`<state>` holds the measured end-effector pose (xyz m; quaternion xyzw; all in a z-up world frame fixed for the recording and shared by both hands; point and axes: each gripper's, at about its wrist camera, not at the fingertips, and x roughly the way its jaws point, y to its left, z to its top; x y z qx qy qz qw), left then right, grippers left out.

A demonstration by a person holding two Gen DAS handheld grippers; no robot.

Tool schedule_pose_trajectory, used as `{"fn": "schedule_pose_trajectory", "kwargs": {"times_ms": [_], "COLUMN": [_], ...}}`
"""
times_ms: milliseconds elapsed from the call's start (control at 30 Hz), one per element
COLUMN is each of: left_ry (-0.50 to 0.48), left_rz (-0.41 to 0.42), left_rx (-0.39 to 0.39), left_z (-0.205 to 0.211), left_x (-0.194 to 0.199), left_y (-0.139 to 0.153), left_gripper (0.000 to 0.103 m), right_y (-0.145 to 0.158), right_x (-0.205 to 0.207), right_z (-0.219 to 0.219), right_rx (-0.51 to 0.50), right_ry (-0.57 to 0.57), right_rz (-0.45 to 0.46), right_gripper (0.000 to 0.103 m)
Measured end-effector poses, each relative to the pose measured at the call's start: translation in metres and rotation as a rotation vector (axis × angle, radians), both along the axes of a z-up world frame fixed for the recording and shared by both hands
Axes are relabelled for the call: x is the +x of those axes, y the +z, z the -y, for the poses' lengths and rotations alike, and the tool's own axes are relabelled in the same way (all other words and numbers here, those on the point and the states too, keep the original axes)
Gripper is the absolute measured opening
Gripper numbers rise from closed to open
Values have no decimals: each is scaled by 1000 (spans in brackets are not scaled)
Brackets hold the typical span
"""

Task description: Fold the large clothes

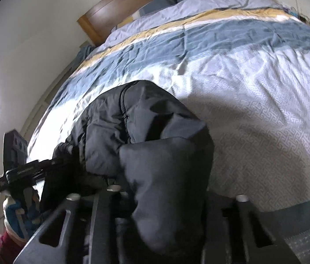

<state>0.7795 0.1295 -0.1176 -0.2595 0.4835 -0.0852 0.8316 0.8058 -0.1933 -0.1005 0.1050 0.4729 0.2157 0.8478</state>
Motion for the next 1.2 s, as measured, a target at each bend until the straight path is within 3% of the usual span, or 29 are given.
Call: {"fn": "schedule_pose_trajectory", "kwargs": {"times_ms": [200, 400, 633, 767, 867, 1067, 1200], "left_ry": [-2, -11, -54, -73, -73, -65, -46], "left_rz": [28, 69, 115, 142, 167, 172, 187], "left_rx": [58, 73, 115, 144, 117, 61, 77], "left_z": [8, 8, 10, 12, 11, 5, 4], "left_x": [-48, -130, -233, -296, -340, -392, -418], "left_y": [45, 98, 138, 141, 134, 114, 103], "left_gripper": [11, 11, 11, 11, 11, 11, 11], "right_y": [47, 105, 132, 130, 121, 108, 98], "right_x": [-46, -125, -223, -269, -301, -345, -363], "right_z": [4, 11, 19, 25, 31, 40, 45], "right_rx": [-14, 29, 37, 53, 73, 71, 72], "right_ry": [65, 130, 187, 204, 200, 188, 180], "right_rz": [28, 87, 134, 144, 134, 117, 114], "right_gripper": [18, 18, 18, 19, 21, 23, 24]}}
